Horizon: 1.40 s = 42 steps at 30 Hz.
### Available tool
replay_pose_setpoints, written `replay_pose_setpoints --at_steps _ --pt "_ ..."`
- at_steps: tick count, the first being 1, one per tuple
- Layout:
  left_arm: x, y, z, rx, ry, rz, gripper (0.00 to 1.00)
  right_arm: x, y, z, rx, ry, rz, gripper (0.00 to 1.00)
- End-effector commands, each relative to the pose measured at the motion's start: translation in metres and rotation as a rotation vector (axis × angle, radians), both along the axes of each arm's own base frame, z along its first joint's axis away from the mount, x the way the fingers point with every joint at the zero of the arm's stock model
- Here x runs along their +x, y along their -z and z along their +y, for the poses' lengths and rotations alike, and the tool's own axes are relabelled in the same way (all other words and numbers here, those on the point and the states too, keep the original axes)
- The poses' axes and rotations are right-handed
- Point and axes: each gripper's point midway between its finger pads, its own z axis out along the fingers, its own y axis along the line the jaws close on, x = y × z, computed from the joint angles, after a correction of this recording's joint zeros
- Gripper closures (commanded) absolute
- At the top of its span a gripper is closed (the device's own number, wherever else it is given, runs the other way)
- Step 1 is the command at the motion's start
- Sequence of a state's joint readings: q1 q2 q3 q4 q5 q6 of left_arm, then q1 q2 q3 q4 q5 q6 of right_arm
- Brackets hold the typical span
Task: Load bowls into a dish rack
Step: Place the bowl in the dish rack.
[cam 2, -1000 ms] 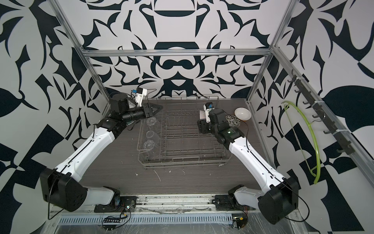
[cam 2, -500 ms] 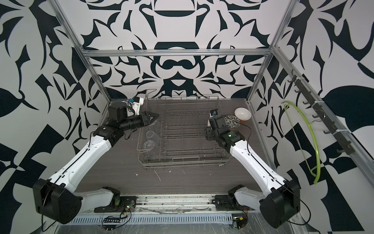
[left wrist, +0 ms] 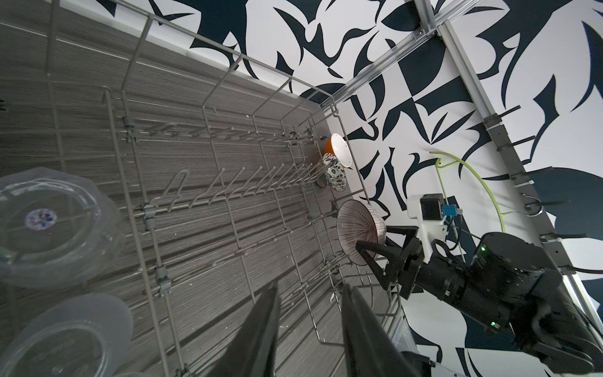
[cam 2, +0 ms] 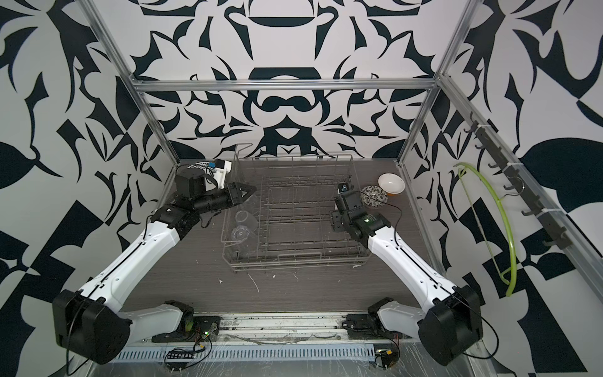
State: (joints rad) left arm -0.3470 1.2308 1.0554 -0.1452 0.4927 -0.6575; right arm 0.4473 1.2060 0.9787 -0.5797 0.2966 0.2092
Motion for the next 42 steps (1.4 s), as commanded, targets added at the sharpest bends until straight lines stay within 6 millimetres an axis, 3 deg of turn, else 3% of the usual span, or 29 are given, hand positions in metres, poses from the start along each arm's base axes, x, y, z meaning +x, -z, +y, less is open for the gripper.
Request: replay_pose_setpoints --at_steps 1,20,28,42 --pt "-0.004 -0.006 0.004 -0.007 -0.009 -0.031 0.63 0.012 -0.015 0.001 0.006 0.03 -0.069 0.86" --pt "-0.002 0.002 0.004 -0.008 -0.014 -0.027 0.63 0.03 0.002 0.008 -0.079 0.013 -0.007 0.84" --pt "-0.002 0.002 0.005 -0.007 -0.018 -0.028 0.63 0.037 -0.005 0.014 -0.078 -0.017 -0.023 0.68" --pt "-0.003 0.003 0.005 -0.007 -0.018 -0.026 0.63 0.049 0.012 0.027 -0.097 -0.064 0.039 0.66"
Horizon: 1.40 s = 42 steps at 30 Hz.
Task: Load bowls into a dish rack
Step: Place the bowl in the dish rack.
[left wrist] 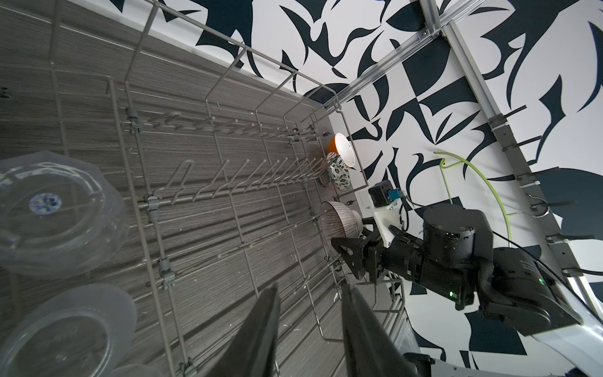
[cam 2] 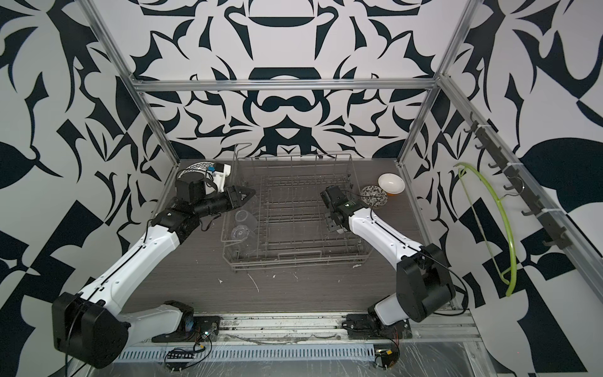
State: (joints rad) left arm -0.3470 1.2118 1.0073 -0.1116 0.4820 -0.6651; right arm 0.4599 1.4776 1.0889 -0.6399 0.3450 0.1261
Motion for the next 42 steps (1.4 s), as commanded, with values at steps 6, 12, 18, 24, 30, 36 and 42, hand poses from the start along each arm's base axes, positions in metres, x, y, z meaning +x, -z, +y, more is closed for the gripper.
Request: replay_pose_setpoints --at_steps 6,12,18,24,30,36,42 --pt "-0.001 -0.005 0.002 -0.009 -0.001 -0.025 0.63 0.027 -0.04 0.024 0.109 -0.027 -0.142 0.57" --pt "-0.001 -0.005 0.002 -0.012 -0.003 -0.024 0.63 0.025 -0.05 0.025 0.142 -0.023 -0.175 0.48" --pt "0.0 -0.002 0.0 -0.016 0.003 -0.018 0.63 0.024 -0.066 0.019 0.144 -0.002 -0.228 0.42" --pt "-0.001 0.0 0.0 -0.017 0.002 -0.015 0.63 0.024 -0.064 0.019 0.139 -0.002 -0.218 0.38" --pt "-0.001 0.002 0.001 -0.015 0.001 -0.014 0.63 0.029 -0.054 0.02 0.128 0.003 -0.2 0.38" --pt "-0.002 0.003 0.002 -0.009 -0.001 -0.016 0.63 0.031 -0.049 0.02 0.12 0.015 -0.182 0.3" --pt "-0.002 0.003 0.002 -0.008 -0.001 -0.018 0.62 0.03 -0.059 0.016 0.117 0.024 -0.218 0.23"
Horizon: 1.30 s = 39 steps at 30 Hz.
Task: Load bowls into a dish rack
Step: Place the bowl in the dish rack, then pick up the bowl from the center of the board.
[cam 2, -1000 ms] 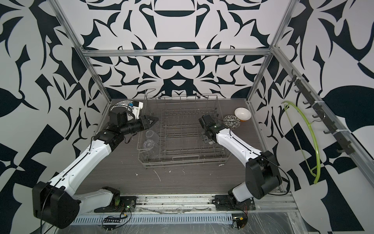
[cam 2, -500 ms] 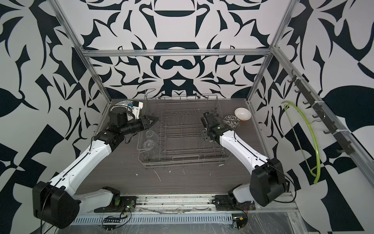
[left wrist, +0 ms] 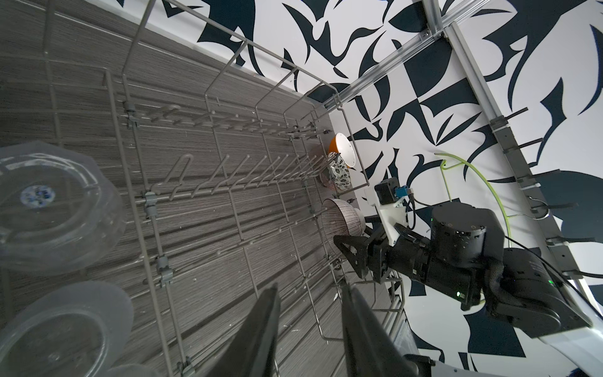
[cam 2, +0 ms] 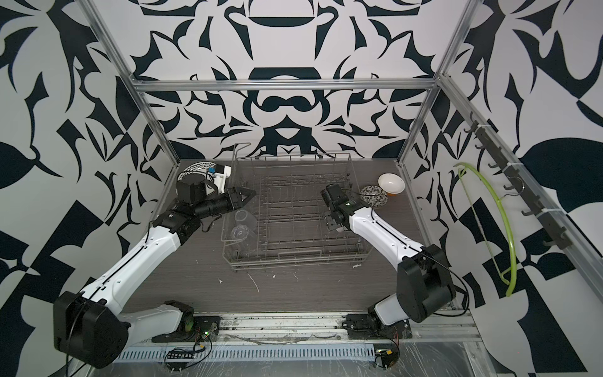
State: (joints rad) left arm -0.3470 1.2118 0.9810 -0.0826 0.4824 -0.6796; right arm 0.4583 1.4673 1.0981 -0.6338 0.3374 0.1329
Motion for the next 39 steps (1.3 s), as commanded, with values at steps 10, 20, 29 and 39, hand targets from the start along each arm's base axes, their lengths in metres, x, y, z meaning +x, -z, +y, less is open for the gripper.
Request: replay_pose_setpoints --at_steps 10,20,29,39 --pt "-0.001 -0.002 0.001 -0.001 0.005 -0.024 0.62 0.034 -0.053 0.01 0.068 0.044 -0.21 0.19" --pt "-0.006 -0.006 0.002 -0.01 0.007 -0.031 0.62 0.022 -0.11 -0.031 0.075 0.206 -0.422 0.19" --pt "-0.015 -0.013 0.008 -0.012 -0.007 -0.056 0.62 0.02 -0.119 -0.118 0.145 0.482 -0.454 0.24" --pt "-0.021 -0.025 0.019 -0.091 -0.092 -0.086 0.6 0.045 -0.066 -0.18 0.413 0.676 -0.373 0.33"
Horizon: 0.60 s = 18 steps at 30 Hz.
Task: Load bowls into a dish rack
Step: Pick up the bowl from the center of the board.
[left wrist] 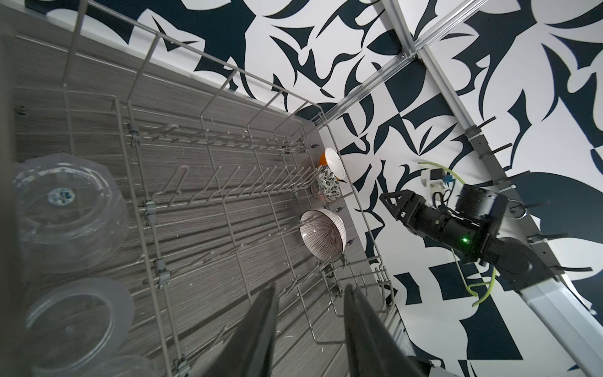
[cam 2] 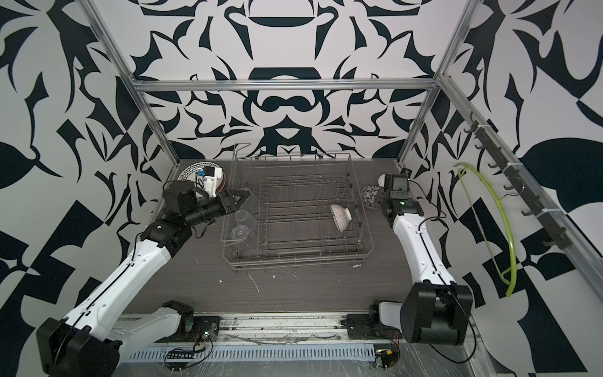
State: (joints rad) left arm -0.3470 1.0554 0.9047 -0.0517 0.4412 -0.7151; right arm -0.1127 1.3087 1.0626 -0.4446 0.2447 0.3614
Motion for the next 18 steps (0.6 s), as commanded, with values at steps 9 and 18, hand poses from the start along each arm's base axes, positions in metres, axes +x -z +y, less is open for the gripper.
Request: replay_pose_setpoints --at_steps 9,18 --pt "-0.013 0.009 0.007 -0.001 -0.093 -0.004 0.6 0.049 0.032 -0.015 0.237 0.005 -0.049 0.41" --pt "-0.015 0.021 0.012 0.038 -0.112 0.01 0.59 0.082 0.068 -0.029 0.291 0.006 0.009 0.49"
